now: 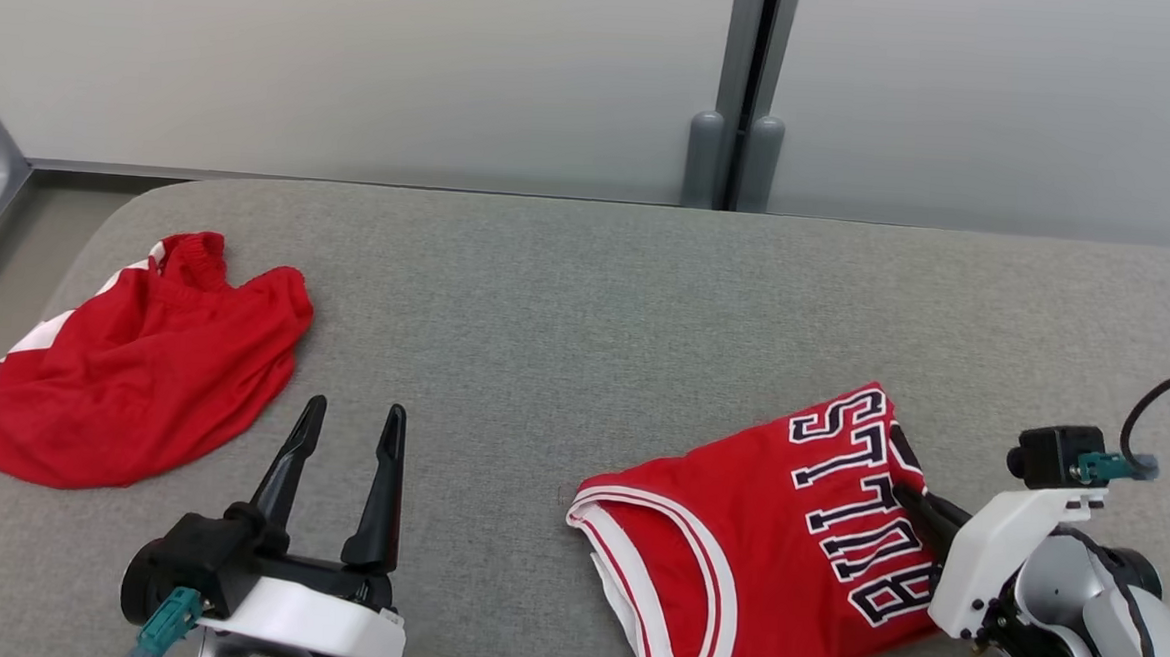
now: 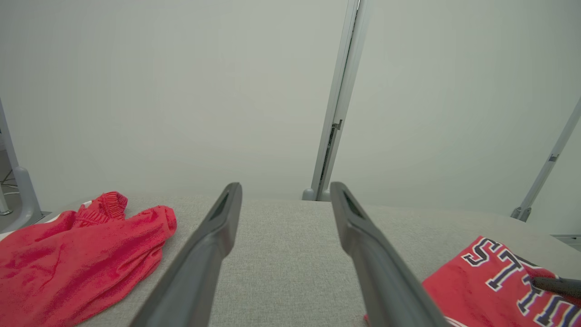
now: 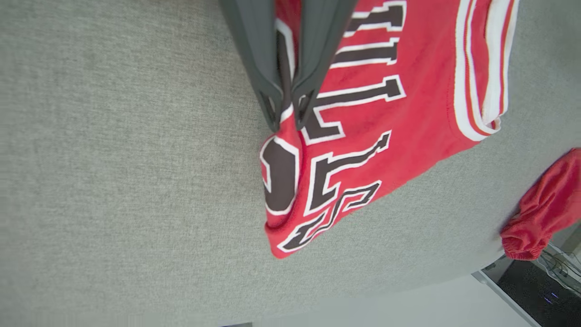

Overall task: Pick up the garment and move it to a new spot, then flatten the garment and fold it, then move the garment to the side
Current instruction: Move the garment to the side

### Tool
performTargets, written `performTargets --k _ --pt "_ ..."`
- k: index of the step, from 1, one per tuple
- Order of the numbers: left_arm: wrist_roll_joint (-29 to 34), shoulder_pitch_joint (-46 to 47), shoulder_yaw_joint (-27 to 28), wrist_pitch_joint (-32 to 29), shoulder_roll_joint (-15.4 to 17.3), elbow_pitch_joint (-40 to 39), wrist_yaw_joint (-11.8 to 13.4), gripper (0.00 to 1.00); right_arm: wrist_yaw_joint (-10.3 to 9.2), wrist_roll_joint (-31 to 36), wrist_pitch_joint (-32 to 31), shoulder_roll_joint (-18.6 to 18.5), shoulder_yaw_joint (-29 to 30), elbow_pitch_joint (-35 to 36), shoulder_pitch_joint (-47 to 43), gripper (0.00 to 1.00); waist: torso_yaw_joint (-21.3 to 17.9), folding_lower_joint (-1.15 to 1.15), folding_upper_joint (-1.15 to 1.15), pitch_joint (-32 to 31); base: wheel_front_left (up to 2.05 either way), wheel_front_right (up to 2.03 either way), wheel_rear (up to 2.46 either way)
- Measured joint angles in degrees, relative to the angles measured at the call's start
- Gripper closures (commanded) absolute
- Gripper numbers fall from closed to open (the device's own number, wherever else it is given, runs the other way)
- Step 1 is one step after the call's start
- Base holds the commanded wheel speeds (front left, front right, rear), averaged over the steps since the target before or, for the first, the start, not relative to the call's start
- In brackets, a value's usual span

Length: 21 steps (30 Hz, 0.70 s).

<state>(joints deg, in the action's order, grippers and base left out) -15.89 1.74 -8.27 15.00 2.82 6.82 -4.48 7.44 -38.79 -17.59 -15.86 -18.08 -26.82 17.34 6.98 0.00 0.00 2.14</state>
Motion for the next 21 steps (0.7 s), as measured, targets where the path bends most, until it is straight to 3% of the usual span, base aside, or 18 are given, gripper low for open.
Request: performTargets --k 11,18,21 --pt "0.1 2.9 -2.0 0.0 0.0 -0.8 -0.5 0.0 0.0 -0.6 0.6 -2.1 -5.1 -0.4 9.2 1.0 -8.6 0.0 0.0 1.3 0.0 0.0 0.0" --pt "1.7 5.9 -3.3 0.1 0.2 -0.7 -1.1 0.0 0.0 -2.3 5.3 -3.9 -6.6 -2.9 16.6 1.0 -15.4 0.0 0.0 3.6 0.0 0.0 0.0" --pt "2.3 7.7 -3.7 0.1 1.3 -0.5 -1.4 0.0 0.0 -3.9 8.7 -4.6 -4.7 -7.3 21.3 1.0 -18.4 0.0 0.0 6.4 0.0 0.0 0.0"
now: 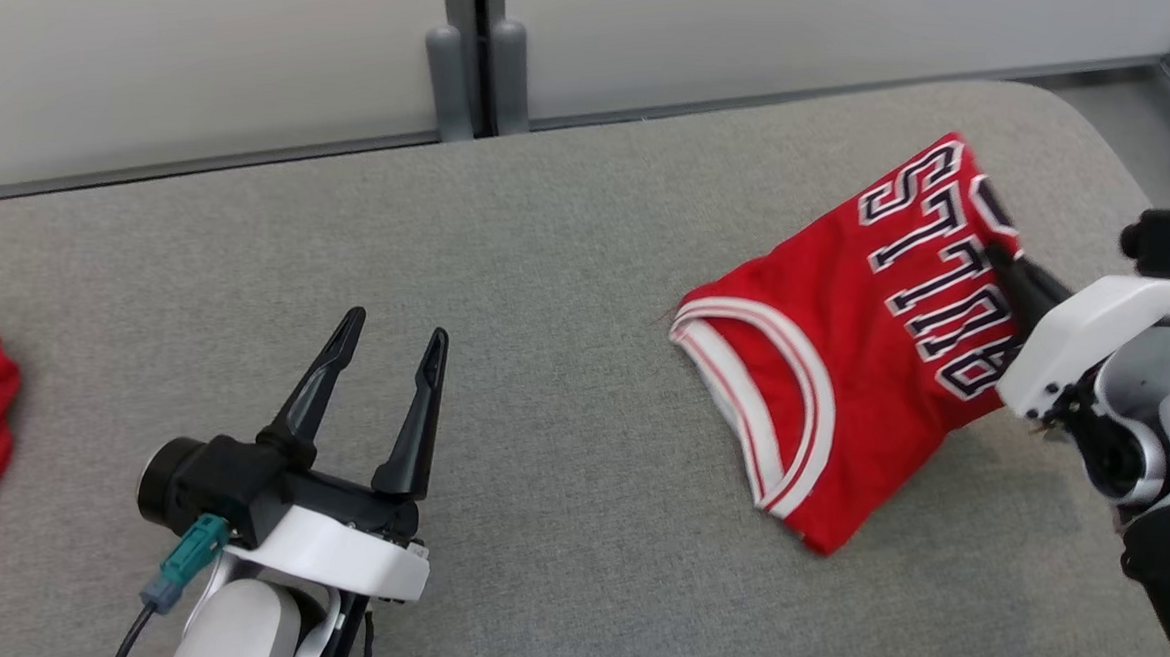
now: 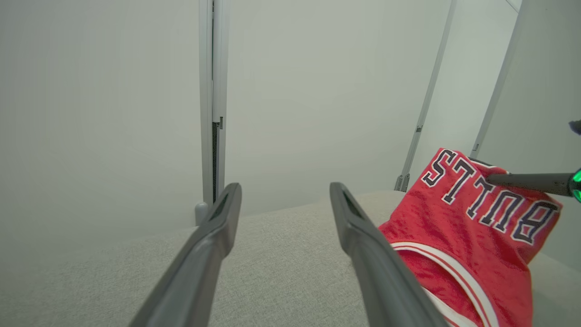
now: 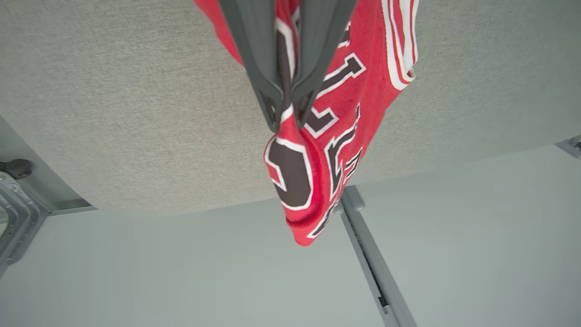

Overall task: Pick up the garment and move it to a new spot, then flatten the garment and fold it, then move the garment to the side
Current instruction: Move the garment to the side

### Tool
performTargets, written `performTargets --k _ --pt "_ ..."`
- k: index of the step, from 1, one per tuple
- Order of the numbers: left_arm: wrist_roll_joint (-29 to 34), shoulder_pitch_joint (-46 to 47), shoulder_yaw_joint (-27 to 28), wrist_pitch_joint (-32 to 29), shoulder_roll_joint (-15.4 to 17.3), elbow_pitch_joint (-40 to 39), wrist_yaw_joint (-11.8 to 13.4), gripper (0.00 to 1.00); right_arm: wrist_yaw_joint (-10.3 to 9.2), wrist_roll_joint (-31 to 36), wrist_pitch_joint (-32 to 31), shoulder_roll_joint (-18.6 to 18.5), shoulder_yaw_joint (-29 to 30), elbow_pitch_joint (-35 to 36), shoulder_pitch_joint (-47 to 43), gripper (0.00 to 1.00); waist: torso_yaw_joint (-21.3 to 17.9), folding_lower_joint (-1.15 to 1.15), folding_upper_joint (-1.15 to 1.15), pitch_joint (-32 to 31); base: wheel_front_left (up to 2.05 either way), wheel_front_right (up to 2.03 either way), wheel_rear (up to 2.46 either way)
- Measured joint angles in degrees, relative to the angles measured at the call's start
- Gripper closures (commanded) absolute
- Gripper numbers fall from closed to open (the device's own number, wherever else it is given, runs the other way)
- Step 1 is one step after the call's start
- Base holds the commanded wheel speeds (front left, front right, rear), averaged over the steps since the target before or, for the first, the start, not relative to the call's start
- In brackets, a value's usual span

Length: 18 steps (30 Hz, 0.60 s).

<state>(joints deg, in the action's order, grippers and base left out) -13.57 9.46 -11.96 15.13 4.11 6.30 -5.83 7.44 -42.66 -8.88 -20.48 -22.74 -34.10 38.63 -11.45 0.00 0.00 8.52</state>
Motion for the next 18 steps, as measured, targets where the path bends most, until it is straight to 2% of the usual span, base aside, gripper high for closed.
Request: performTargets --k 11,18 --pt "1.4 4.8 -1.5 -2.6 3.2 -1.4 -0.4 0.0 0.0 -1.3 8.5 -1.9 4.0 -13.4 8.2 1.0 -4.3 0.0 0.0 10.1 0.0 0.0 0.0" --pt "1.6 5.4 -1.7 -3.9 4.3 -2.7 -0.3 0.0 0.0 0.2 12.5 -2.1 5.2 -20.9 11.1 1.0 -5.6 0.0 0.0 13.6 0.0 0.0 0.0"
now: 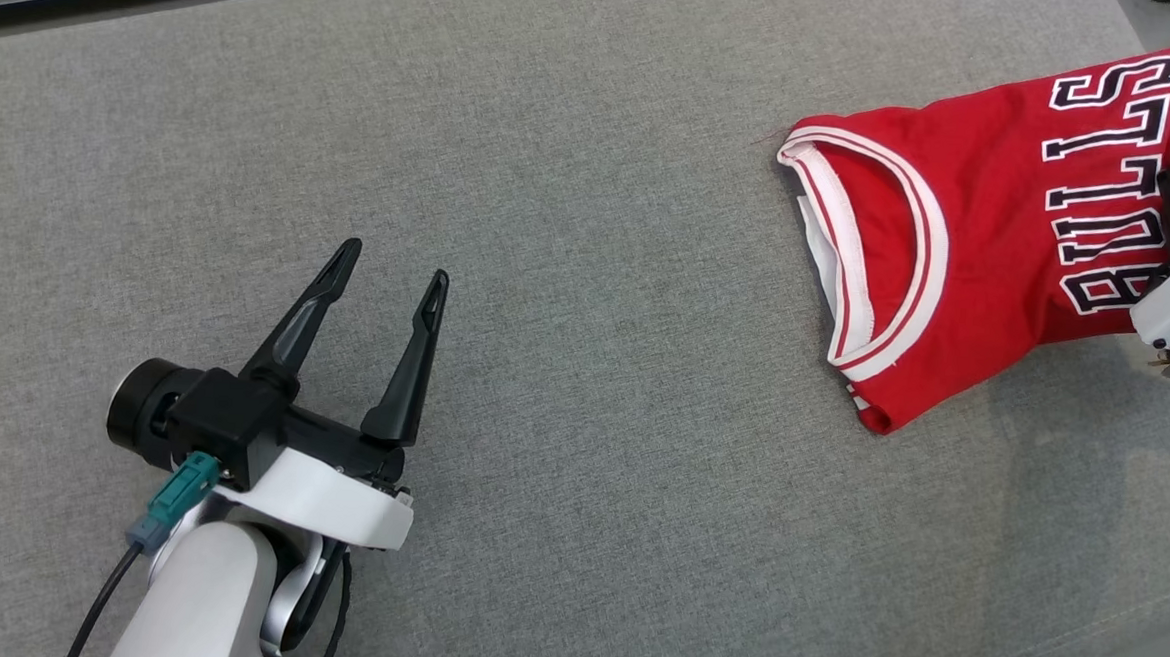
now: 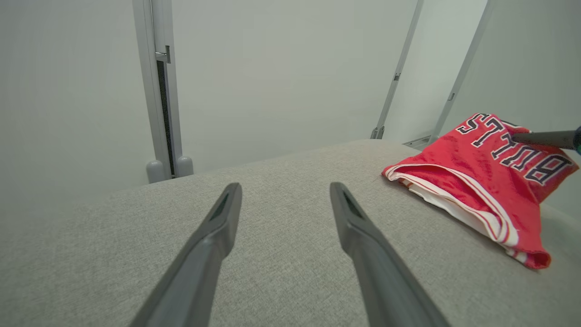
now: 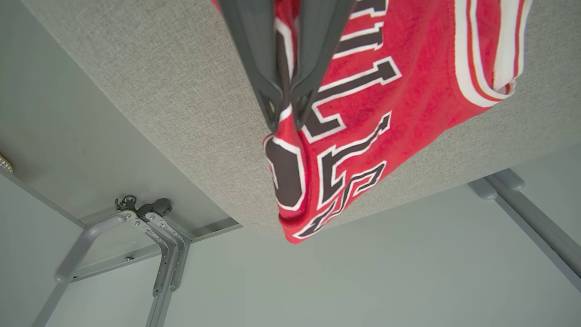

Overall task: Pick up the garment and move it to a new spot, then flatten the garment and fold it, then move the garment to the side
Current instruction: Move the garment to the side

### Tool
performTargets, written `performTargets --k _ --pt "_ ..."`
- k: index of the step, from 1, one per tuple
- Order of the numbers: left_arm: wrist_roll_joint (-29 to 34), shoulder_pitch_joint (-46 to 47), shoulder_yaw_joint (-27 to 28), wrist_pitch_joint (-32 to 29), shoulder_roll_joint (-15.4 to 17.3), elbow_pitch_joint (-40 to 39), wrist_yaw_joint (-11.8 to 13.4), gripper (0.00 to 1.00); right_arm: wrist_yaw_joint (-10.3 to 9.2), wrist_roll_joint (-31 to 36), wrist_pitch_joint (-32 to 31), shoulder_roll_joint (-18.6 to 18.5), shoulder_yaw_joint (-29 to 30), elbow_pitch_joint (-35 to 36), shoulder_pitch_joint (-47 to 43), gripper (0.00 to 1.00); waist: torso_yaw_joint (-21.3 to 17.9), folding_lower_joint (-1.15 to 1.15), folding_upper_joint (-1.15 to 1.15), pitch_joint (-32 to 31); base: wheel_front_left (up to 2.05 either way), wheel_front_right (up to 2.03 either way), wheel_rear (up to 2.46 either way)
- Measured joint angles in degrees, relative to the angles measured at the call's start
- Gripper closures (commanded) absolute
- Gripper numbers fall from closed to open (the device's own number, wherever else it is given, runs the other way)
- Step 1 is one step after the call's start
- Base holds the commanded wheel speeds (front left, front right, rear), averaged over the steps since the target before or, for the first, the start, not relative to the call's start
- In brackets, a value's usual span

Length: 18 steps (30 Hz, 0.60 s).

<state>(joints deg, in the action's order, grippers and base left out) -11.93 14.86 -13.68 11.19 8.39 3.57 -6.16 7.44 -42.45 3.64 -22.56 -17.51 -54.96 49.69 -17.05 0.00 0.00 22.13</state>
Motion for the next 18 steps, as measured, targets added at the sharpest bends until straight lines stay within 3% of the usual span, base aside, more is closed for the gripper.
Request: performTargets --k 1,2,3,4,12,18 --pt "0.0 0.2 -0.1 0.0 0.0 -0.1 0.0 0.0 0.0 0.3 0.7 0.1 0.0 -1.0 0.4 1.0 0.0 0.0 0.0 0.2 0.0 0.0 0.0" --pt "0.0 0.5 -0.1 -0.1 0.1 -0.2 0.0 0.0 0.0 0.9 1.8 0.1 0.0 -1.6 0.8 0.63 0.0 0.0 0.0 0.4 0.0 0.0 0.0" --pt "0.1 0.7 -0.2 -0.1 0.1 -0.1 0.0 0.0 0.0 1.3 3.1 0.2 0.1 -2.4 1.3 0.39 0.1 0.0 0.0 0.5 0.0 0.0 0.0" --pt "0.1 0.8 -0.3 -0.1 0.1 -0.1 0.0 0.0 0.0 1.7 3.9 0.2 0.1 -3.2 1.8 0.0 0.3 0.0 0.0 0.4 0.0 0.0 0.0" --pt "-1.1 0.5 -0.3 1.7 -1.0 2.1 0.5 0.0 0.03 5.6 10.0 -0.4 2.7 -10.8 3.4 0.0 2.4 0.0 0.0 -2.6 0.0 0.0 0.0" --pt "-2.4 -1.2 0.0 3.0 -2.2 3.6 1.2 0.0 0.03 8.0 11.1 0.5 2.9 -7.2 2.1 0.0 4.0 0.0 0.0 -6.4 0.0 0.0 0.0"
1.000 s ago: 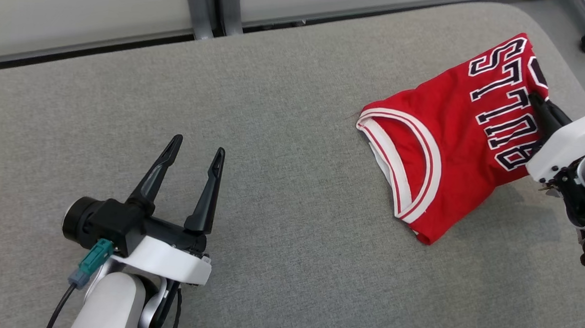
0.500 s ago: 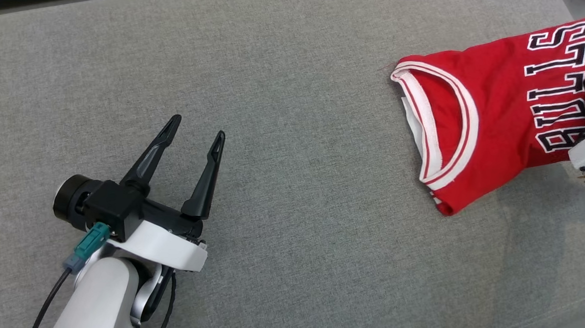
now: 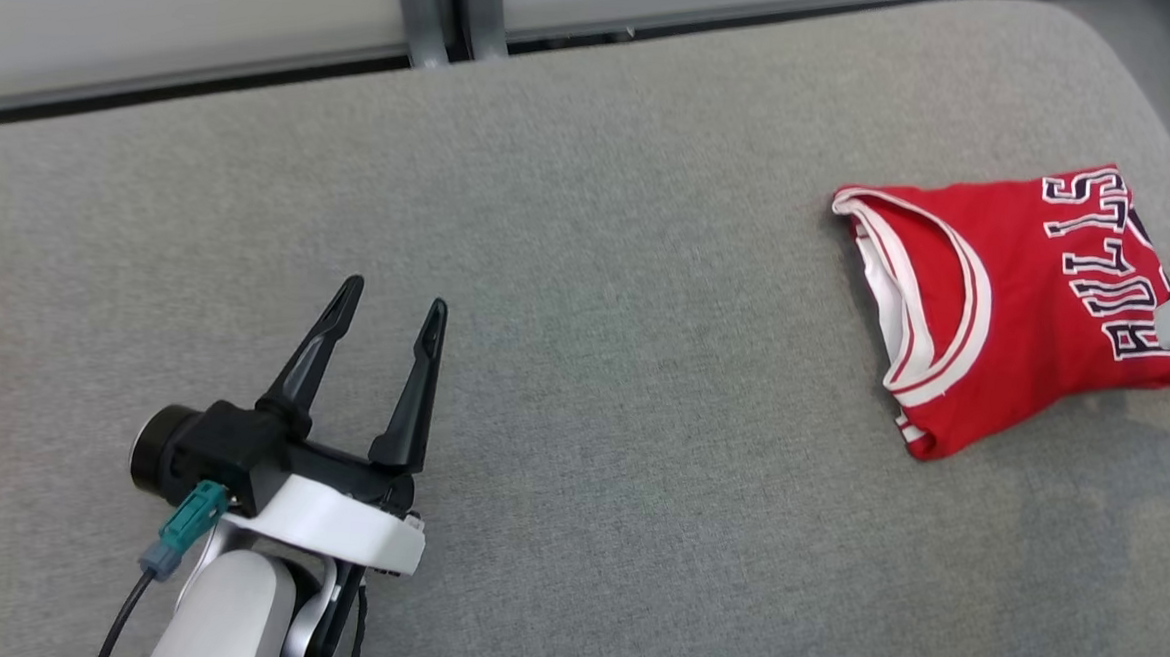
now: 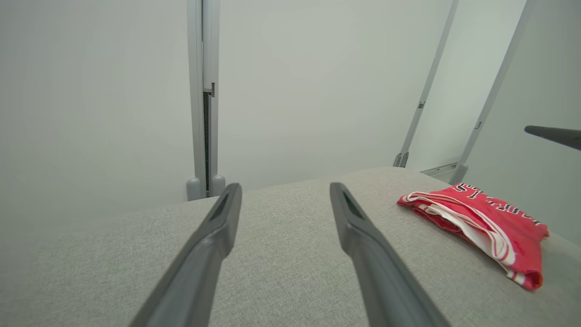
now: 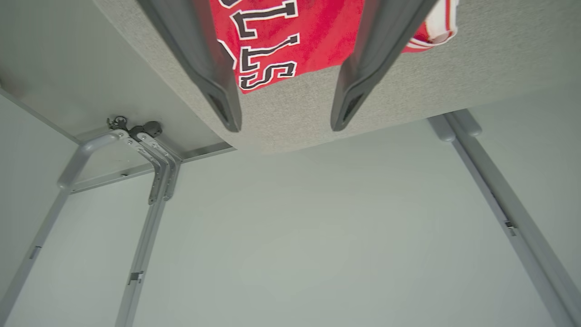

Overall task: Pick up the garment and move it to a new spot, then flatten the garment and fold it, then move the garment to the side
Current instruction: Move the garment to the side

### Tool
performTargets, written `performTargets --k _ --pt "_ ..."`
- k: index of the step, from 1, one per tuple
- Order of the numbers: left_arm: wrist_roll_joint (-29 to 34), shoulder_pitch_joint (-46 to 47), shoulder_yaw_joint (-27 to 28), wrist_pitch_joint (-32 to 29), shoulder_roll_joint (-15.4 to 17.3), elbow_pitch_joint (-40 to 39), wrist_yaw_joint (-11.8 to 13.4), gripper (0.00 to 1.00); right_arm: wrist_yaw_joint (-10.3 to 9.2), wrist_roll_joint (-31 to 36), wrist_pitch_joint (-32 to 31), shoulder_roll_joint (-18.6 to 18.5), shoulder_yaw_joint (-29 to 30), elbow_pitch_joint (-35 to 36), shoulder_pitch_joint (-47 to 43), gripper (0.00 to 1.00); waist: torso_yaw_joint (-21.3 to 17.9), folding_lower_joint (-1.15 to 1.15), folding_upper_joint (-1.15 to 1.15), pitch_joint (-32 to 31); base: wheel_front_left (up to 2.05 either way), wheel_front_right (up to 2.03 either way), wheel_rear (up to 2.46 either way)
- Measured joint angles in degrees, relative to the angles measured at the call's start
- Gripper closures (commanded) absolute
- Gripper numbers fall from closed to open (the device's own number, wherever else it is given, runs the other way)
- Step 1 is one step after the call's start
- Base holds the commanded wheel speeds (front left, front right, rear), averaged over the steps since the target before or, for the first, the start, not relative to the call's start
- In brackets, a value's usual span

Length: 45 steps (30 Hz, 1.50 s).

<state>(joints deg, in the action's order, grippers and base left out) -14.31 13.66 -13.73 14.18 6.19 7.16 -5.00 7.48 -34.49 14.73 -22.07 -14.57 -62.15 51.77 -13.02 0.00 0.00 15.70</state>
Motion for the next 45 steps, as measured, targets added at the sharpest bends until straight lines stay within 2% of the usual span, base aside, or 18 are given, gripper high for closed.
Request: performTargets --k 5,11,16,20,24,33,45 --pt "-0.8 -2.3 1.1 0.5 -0.4 1.0 0.6 0.0 0.01 3.6 0.2 -0.3 2.8 11.1 -4.9 0.0 2.0 0.0 0.0 -4.5 0.0 0.0 0.0" --pt "-1.7 -5.4 3.7 0.7 -0.2 1.0 1.7 0.0 0.01 9.0 0.3 1.9 7.8 25.8 -16.2 0.0 5.1 0.0 0.0 -10.1 0.0 0.0 0.0" --pt "-1.9 -8.3 5.7 0.8 0.4 0.7 3.1 0.0 0.01 13.3 -0.5 5.1 12.6 36.2 -26.4 0.0 8.5 0.0 0.0 -13.7 0.0 0.0 0.0" --pt "-2.5 -10.1 6.7 0.8 0.6 1.7 3.6 0.0 0.01 15.4 -1.7 9.4 16.0 43.4 -34.8 0.0 11.4 0.0 0.0 -15.5 0.0 0.0 0.0" --pt "-2.6 -11.2 8.0 0.8 0.4 2.7 4.7 0.0 0.01 17.8 -1.7 11.3 14.9 48.3 -41.5 0.0 13.5 0.0 0.0 -16.8 0.0 0.0 0.0" --pt "-1.6 -14.7 10.8 0.8 -0.3 3.0 4.0 0.0 0.01 15.8 -0.1 13.1 12.2 51.3 -49.6 0.0 15.0 0.0 0.0 -18.1 0.0 0.0 0.0" --pt "1.0 -18.0 11.6 0.8 -2.5 1.4 3.0 0.0 0.01 17.8 0.2 14.8 11.5 51.6 -50.4 0.0 14.6 0.0 0.0 -18.0 0.0 0.0 0.0"
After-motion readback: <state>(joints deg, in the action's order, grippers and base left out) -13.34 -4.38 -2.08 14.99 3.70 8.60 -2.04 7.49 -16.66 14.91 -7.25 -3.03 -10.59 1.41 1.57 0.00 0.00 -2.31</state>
